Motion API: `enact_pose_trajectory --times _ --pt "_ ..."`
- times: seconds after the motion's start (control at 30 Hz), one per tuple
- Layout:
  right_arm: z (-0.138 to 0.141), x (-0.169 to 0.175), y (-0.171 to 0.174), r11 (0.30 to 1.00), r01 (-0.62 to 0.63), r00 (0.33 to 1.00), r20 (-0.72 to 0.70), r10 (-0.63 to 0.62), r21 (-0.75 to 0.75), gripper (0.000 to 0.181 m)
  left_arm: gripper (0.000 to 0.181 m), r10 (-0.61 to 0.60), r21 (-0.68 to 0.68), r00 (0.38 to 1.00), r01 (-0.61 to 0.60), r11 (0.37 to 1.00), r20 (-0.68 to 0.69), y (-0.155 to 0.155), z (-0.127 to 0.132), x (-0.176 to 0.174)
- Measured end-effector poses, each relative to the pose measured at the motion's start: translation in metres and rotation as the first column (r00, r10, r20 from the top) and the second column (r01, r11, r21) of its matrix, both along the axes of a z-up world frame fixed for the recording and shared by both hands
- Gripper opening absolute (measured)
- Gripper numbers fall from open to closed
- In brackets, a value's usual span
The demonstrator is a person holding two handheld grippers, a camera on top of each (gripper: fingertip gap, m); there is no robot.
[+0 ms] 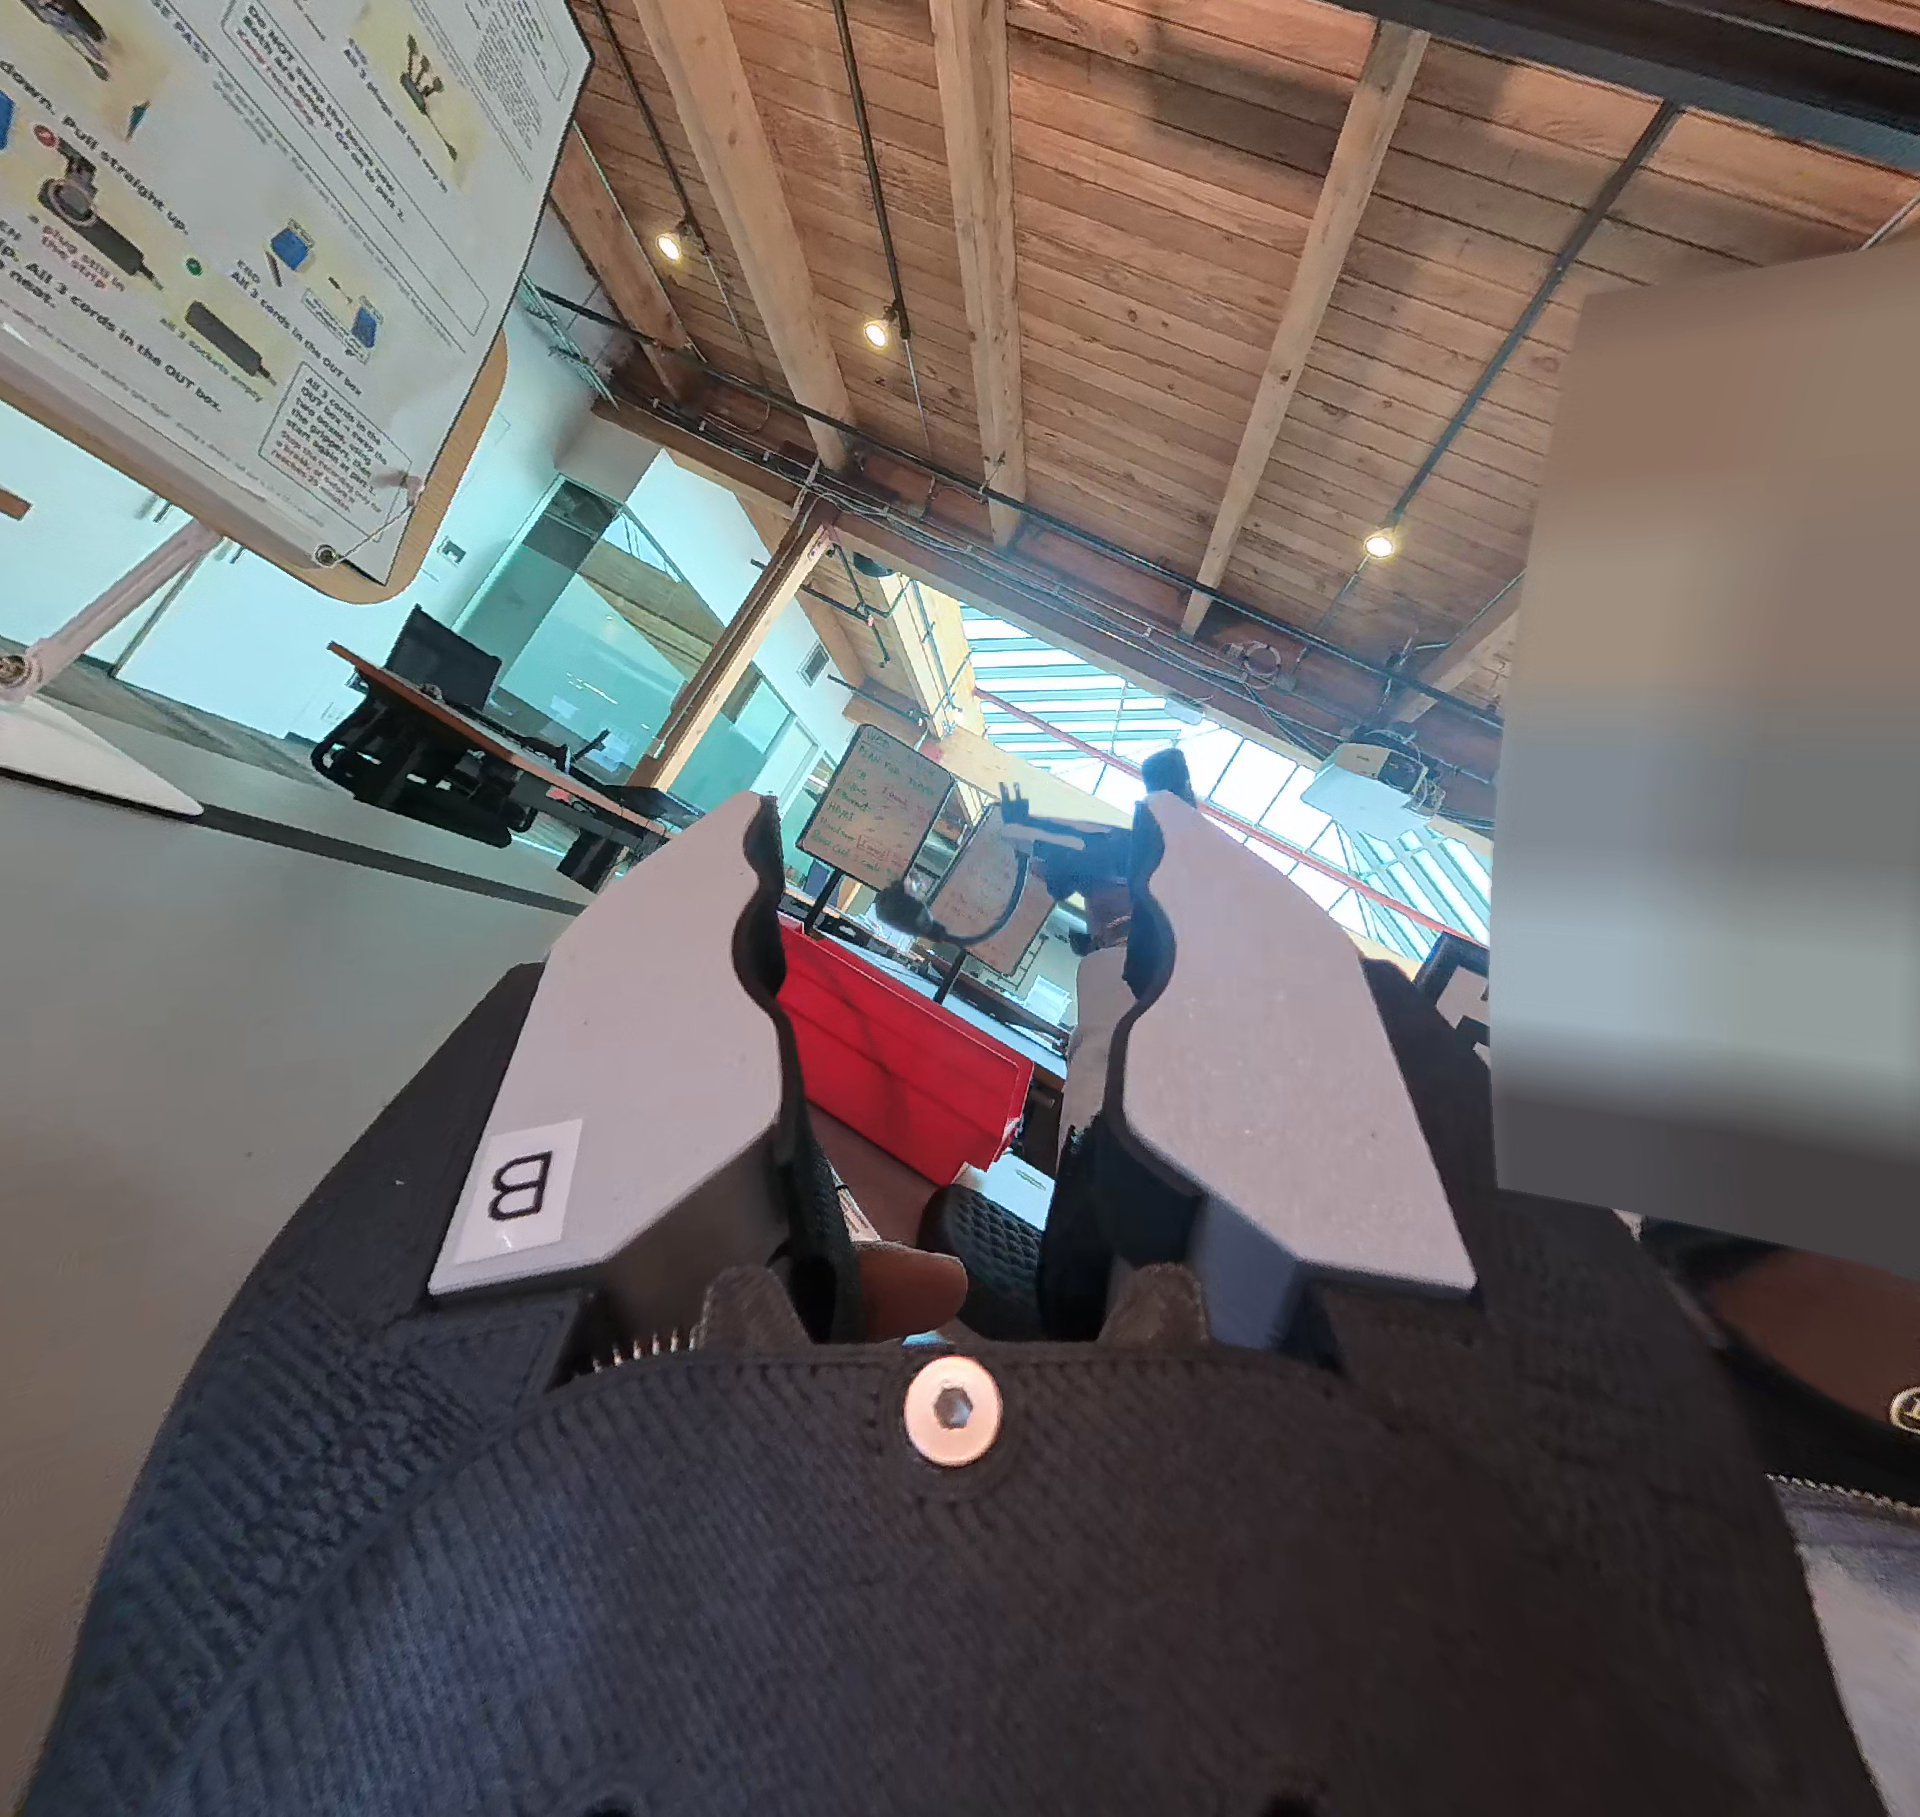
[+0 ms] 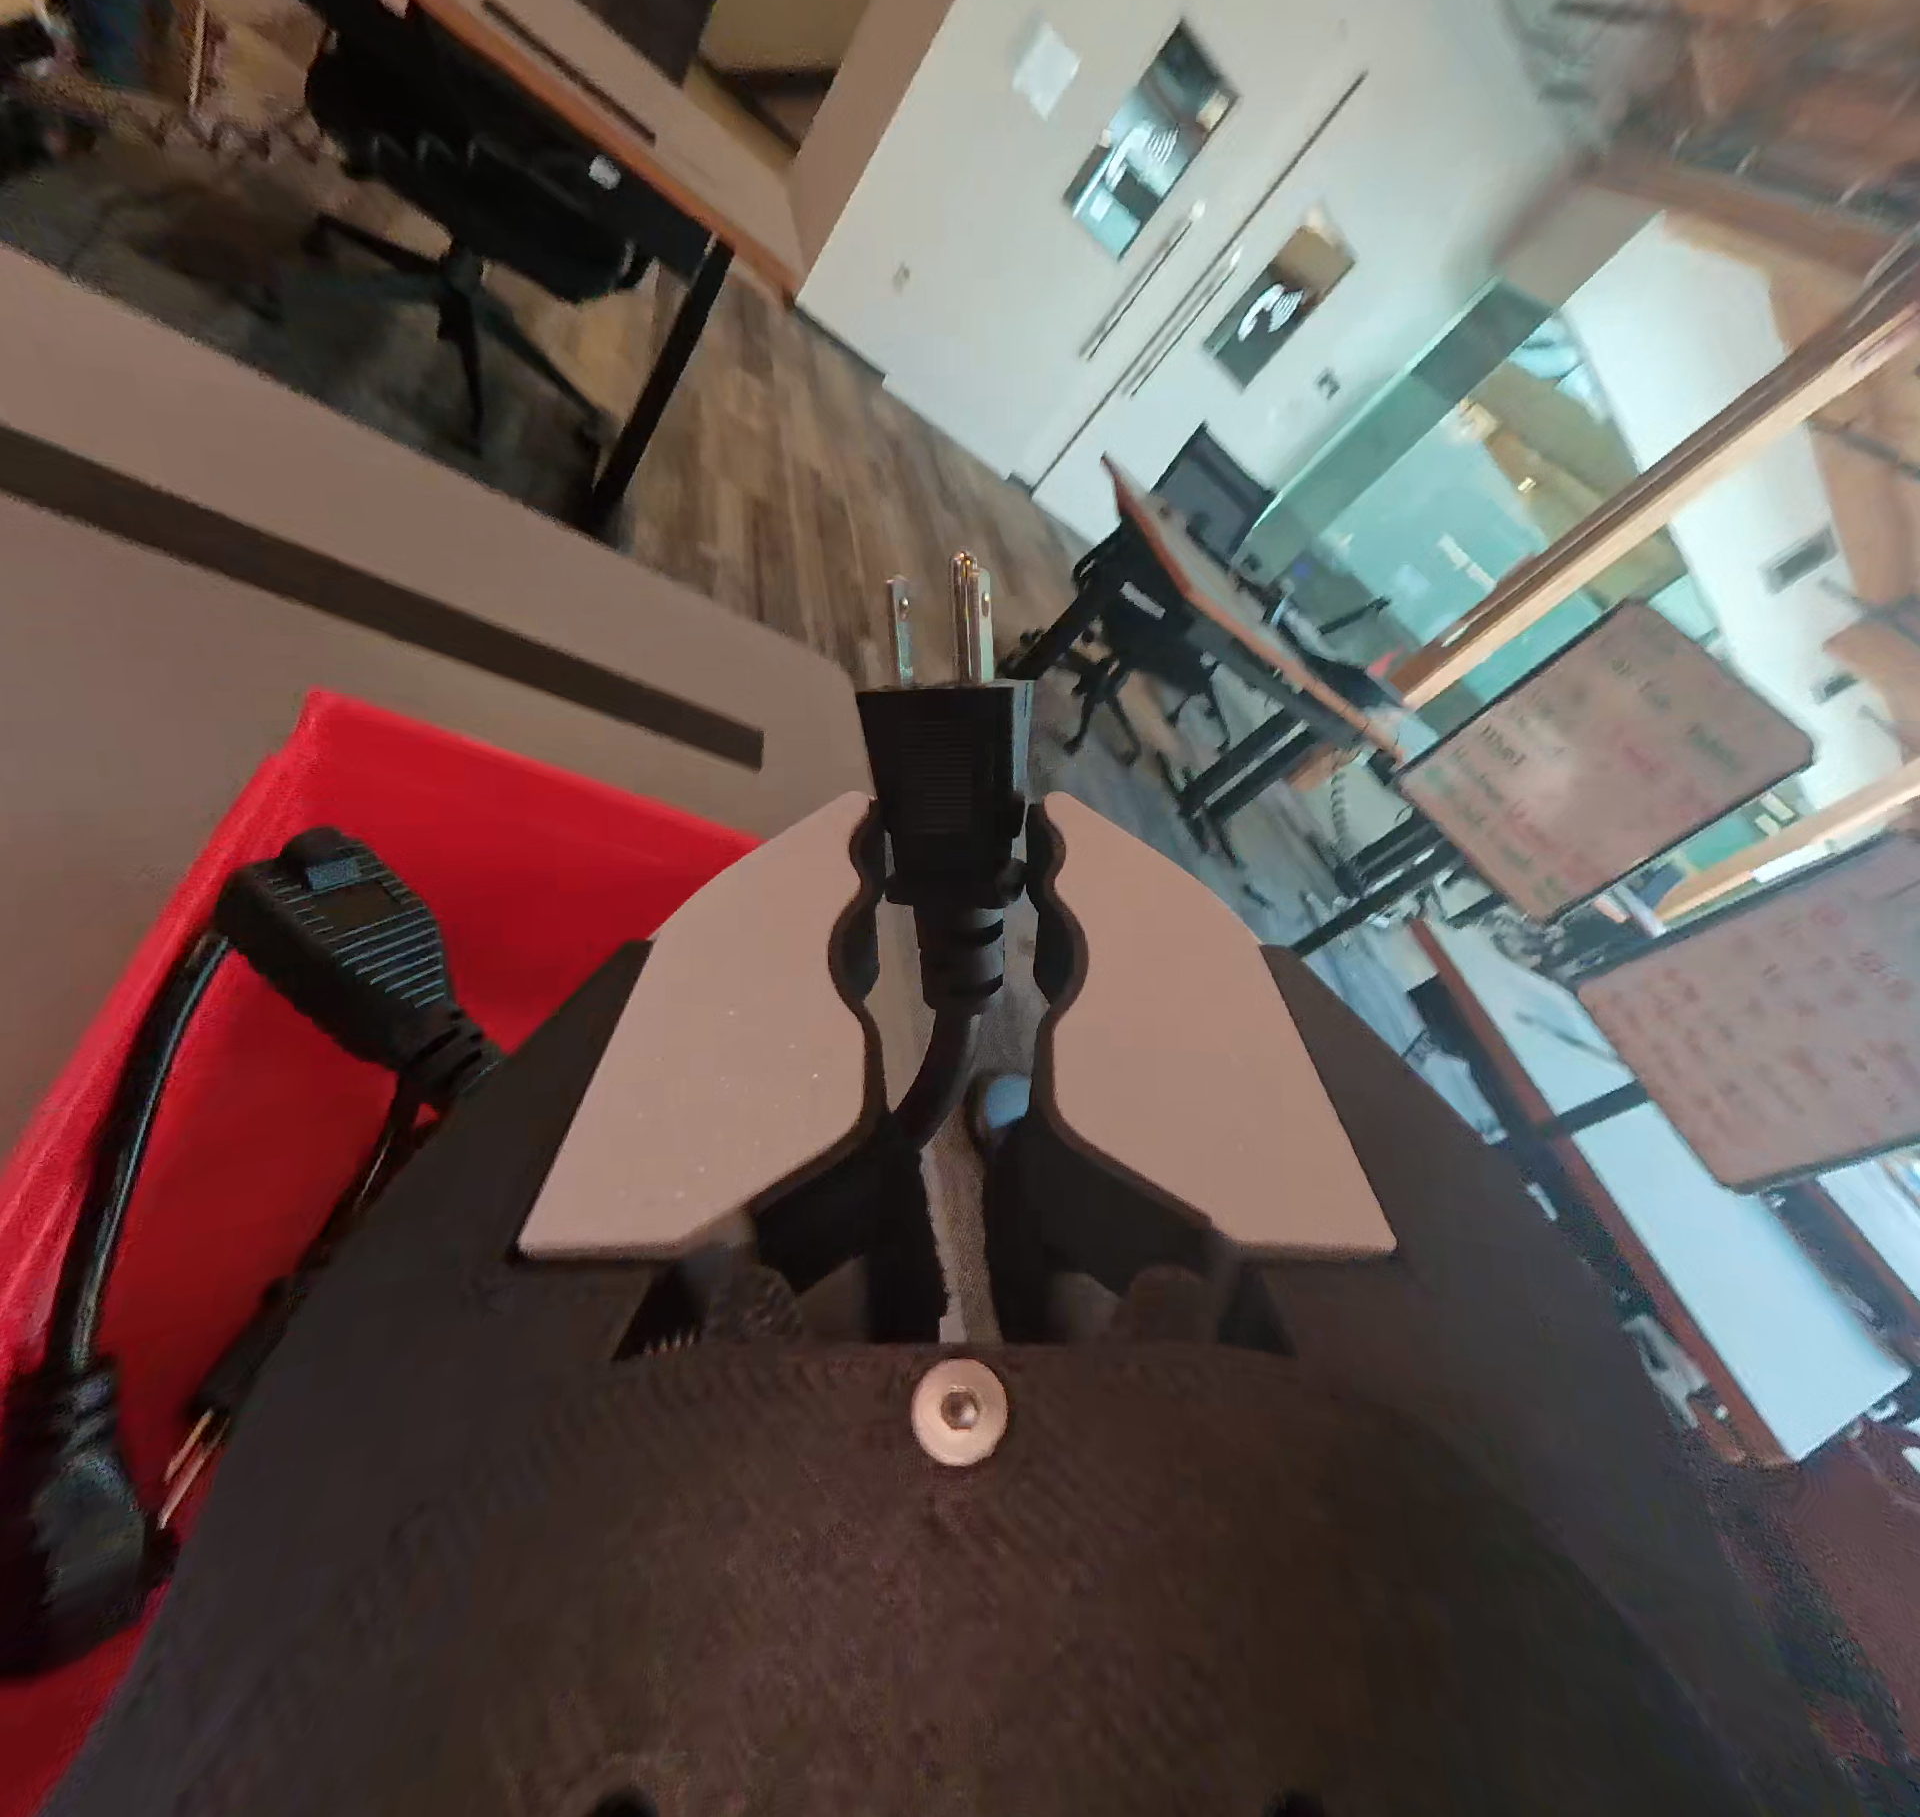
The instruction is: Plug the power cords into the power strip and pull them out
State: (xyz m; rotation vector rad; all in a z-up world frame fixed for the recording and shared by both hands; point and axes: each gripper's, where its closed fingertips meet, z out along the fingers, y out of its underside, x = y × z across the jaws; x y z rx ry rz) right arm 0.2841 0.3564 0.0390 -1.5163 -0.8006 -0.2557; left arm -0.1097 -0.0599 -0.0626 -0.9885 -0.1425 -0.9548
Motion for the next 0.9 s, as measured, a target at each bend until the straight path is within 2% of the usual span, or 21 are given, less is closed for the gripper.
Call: enact_pose_trajectory --times 0.2,0.3,0.4,0.47,0.5,0.57,0.63,0.7,0.73,0.77,0.83,0.9 --pt "-0.061 0.013 0.015 0.965 -0.027 1.0 -0.013 0.024 -0.259 0.027 0.063 0.002 0.0 1.0 -0.002 1.0 0.001 0.0 0.0 0.0" --pt "-0.101 0.011 0.019 0.897 -0.063 0.998 -0.039 0.051 -0.438 0.028 0.063 0.0 -0.002 1.0 0.0 1.0 0.017 0.0 0.0 -0.002" --pt "-0.144 0.0 0.019 0.778 -0.142 0.989 -0.113 0.092 -0.612 0.028 0.063 -0.005 0.004 1.0 0.004 1.0 0.027 -0.001 0.001 -0.003" --pt "-0.156 -0.002 0.024 0.746 -0.153 0.986 -0.151 0.071 -0.648 0.027 0.063 -0.006 0.002 1.0 0.006 1.0 0.019 -0.001 0.0 -0.002" --pt "-0.156 -0.005 0.026 0.747 -0.173 0.98 -0.185 0.068 -0.642 0.035 0.063 -0.005 0.0 1.0 0.005 1.0 0.012 0.0 0.0 -0.001" --pt "-0.141 -0.009 0.029 0.782 -0.216 0.965 -0.249 0.081 -0.585 0.052 0.063 -0.003 -0.006 1.0 0.003 1.0 0.001 0.001 -0.001 0.0" --pt "-0.113 -0.011 0.032 0.857 -0.229 0.953 -0.287 0.1 -0.462 0.074 0.063 -0.002 -0.006 1.0 0.002 1.0 0.001 0.001 -0.001 0.0" --pt "-0.075 -0.014 0.032 0.929 -0.241 0.932 -0.335 0.14 -0.282 0.11 0.063 -0.002 -0.005 1.0 0.002 1.0 0.006 0.001 -0.001 -0.001" --pt "-0.051 -0.017 0.029 0.953 -0.258 0.913 -0.363 0.185 -0.161 0.132 0.063 -0.003 -0.005 1.0 0.004 1.0 0.008 0.001 -0.001 -0.001" --pt "-0.026 -0.022 0.022 0.958 -0.284 0.887 -0.385 0.254 -0.023 0.145 0.063 -0.004 -0.005 1.0 0.004 1.0 0.006 0.001 -0.001 0.0" --pt "0.023 -0.036 -0.009 0.894 -0.38 0.801 -0.399 0.447 0.239 0.146 0.063 -0.003 -0.005 1.0 0.003 1.0 0.001 0.001 -0.001 0.0" --pt "0.056 -0.053 -0.049 0.763 -0.516 0.646 -0.408 0.645 0.389 0.146 0.063 -0.004 -0.006 1.0 0.004 1.0 -0.002 0.001 -0.001 0.001"
